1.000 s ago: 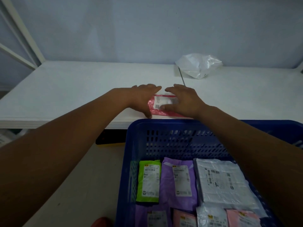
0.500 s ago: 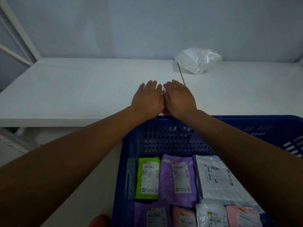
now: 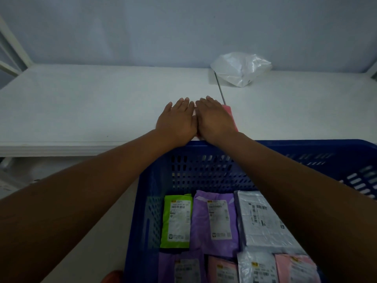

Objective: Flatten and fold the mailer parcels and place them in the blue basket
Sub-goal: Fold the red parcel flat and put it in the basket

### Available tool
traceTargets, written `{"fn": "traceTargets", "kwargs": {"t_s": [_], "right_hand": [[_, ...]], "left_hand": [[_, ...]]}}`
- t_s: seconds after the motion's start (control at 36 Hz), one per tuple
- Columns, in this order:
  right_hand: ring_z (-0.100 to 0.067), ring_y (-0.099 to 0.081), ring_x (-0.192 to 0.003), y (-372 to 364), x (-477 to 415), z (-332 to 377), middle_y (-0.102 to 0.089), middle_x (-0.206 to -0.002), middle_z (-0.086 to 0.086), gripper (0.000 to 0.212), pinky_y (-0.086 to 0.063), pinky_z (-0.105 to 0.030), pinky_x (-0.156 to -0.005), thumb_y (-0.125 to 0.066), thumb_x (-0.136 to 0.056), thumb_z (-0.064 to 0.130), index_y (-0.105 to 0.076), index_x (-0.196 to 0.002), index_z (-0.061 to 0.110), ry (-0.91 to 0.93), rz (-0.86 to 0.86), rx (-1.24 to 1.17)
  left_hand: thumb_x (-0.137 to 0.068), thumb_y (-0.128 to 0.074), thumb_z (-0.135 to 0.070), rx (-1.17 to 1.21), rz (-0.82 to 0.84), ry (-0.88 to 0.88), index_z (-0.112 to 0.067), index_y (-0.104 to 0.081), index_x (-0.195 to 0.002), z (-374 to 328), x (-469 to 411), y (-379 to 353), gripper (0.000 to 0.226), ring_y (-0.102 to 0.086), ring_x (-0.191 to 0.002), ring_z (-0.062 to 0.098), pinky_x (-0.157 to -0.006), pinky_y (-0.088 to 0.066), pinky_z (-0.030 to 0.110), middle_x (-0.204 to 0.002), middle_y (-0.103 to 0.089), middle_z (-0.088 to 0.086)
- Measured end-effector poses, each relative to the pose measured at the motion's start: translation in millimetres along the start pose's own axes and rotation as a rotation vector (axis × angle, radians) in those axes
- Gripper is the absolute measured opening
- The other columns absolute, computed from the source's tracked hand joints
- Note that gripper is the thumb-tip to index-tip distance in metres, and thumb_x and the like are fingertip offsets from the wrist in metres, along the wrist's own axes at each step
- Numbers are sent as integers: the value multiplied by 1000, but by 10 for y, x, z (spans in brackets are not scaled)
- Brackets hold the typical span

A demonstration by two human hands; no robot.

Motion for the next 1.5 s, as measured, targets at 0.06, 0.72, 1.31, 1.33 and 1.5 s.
{"fn": "traceTargets", "kwargs": {"t_s": [0.06,0.72,1.31,1.33,1.5], "right_hand": [[-28,-34,-145,-15,5,-27,-45,-150,-14,58,-21,-42,-122,-52,-93,29,-42,-145,4,-7,11,10],[-25,-8,-153,-82,76,-132,-21,-164,-4,53,4,-54,-121,-15,-103,42,-30,-153,29,-117,24,136],[-22,5,-153,-239,36,-175,-1,-167,-5,55,-2,-50,-123,-15,-105,42,-16,-158,25,-126,161,11],[-22,3,-153,-252,33,-177,-3,-167,-5,55,-3,-50,-123,-15,-105,42,-15,-158,25,-123,171,7],[-21,-4,-153,-289,27,-181,-10,-166,-4,54,-5,-50,-123,-14,-106,42,-15,-157,24,-124,208,-61]], "left_hand": [[-106,-16,-37,19,5,0,-11,-11,-158,11,-6,-16,59,-4,-153,18,-124,-3,40,-166,-7,7],[-106,-10,-38,2,109,-2,-17,2,-158,42,-6,-163,58,9,-153,17,-124,4,42,-166,8,3],[-105,-8,-41,-33,153,31,-21,4,-158,64,-2,-191,58,12,-152,17,-123,7,44,-166,11,2],[-105,-8,-41,-31,154,31,-21,5,-158,66,-2,-191,58,12,-152,17,-123,7,44,-166,11,2],[-105,-7,-41,-27,158,33,-20,4,-158,71,-9,-205,58,11,-152,17,-123,6,44,-166,10,3]]}}
Point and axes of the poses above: each hand's wrist, its own x-axis away from the middle knuckle, its own y-axis out of the back of the hand, z = x × y, the point moved 9 cm from there along -x, towards the middle knuckle
